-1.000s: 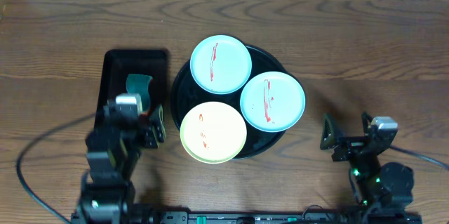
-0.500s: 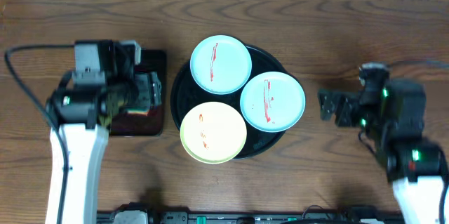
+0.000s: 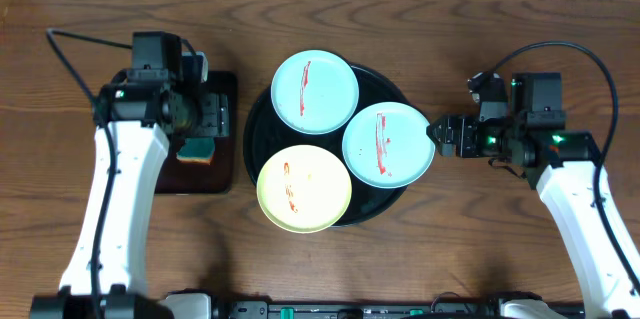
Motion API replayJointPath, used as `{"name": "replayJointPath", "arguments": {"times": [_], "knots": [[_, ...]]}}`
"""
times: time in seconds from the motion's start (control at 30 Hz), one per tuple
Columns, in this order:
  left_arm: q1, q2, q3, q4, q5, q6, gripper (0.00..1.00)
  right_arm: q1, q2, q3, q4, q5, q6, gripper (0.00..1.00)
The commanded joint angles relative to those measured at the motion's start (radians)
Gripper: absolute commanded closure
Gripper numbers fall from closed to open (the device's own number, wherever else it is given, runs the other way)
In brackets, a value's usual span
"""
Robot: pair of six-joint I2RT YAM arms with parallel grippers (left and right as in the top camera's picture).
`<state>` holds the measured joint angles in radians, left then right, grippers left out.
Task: Clean dirty plates on tray and stack at the side
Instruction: 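Move the left gripper over the green sponge in the black tray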
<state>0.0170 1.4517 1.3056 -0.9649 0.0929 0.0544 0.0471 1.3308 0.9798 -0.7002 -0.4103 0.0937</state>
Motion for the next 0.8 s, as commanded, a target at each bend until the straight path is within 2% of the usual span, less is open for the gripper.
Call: {"name": "replayJointPath", "arguments": {"times": [0.0,0.23,0.43,0.5,0.67,0.77], "knots": [[0.012,0.097,0.016,0.015,-0.094,0.046,0.24,-0.010,0.025,0.013,-0.003,-0.007,-0.019,0.18],[0.065,0.279,0.016,0.055,-0.094,0.054,0.25,-0.010,0.029,0.013,-0.004,0.003,-0.021,0.14],[0.113,0.384,0.016,0.120,-0.015,0.145,0.28,-0.008,0.029,0.013,-0.004,0.014,-0.040,0.13],[0.119,0.419,0.016,0.126,0.002,0.147,0.33,-0.006,0.029,0.013,-0.005,0.031,-0.040,0.13],[0.118,0.499,0.014,0.120,0.001,0.139,0.58,-0.006,0.029,0.013,-0.018,0.040,-0.040,0.14],[0.118,0.511,0.014,0.129,0.001,0.139,0.69,-0.006,0.029,0.012,-0.018,0.040,-0.039,0.15]]}}
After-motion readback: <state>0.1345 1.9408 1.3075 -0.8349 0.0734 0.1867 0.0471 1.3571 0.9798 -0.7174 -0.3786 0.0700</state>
